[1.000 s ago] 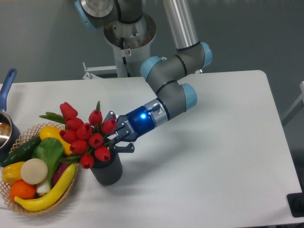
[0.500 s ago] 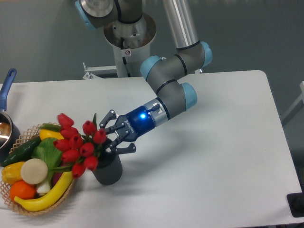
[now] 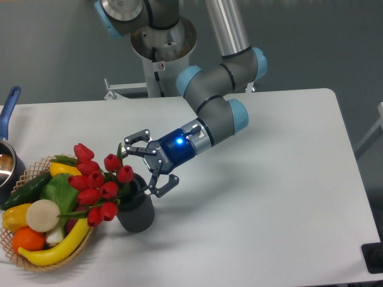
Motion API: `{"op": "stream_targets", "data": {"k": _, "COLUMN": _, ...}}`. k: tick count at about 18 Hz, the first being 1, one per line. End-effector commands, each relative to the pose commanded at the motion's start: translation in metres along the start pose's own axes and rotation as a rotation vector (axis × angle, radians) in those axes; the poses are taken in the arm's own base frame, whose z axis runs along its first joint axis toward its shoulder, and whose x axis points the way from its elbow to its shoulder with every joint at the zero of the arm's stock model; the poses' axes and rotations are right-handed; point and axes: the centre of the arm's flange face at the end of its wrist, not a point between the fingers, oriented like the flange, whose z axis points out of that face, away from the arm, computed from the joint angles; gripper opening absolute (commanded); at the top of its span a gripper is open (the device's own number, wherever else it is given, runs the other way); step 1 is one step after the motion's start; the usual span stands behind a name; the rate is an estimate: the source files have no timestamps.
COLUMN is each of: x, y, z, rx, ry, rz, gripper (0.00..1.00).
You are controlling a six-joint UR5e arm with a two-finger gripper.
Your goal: Insert the flowers into the vase
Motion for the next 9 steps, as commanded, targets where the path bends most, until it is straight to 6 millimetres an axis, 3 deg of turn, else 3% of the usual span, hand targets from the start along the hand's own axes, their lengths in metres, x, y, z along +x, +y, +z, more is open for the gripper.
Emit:
{"op": "stream_targets", "data": {"k": 2, "x": 0.0, "y": -0.003, "z": -0.021, "rx": -0.052, "ry": -0.044, "rz": 0.009, "gripper": 1.0}}
{"op": "stream_targets", "data": {"k": 5, "x": -0.008, "y": -0.025, "z": -0.058, "rx": -0.092, "ry": -0.119, "rz": 0.045, "gripper": 1.0}}
{"op": "stream_targets", "data": {"k": 9, "x": -0.036, "y": -0.047, "z": -0.109, "rx": -0.307, "ry": -0.242, "rz": 0.096, "gripper": 1.0}}
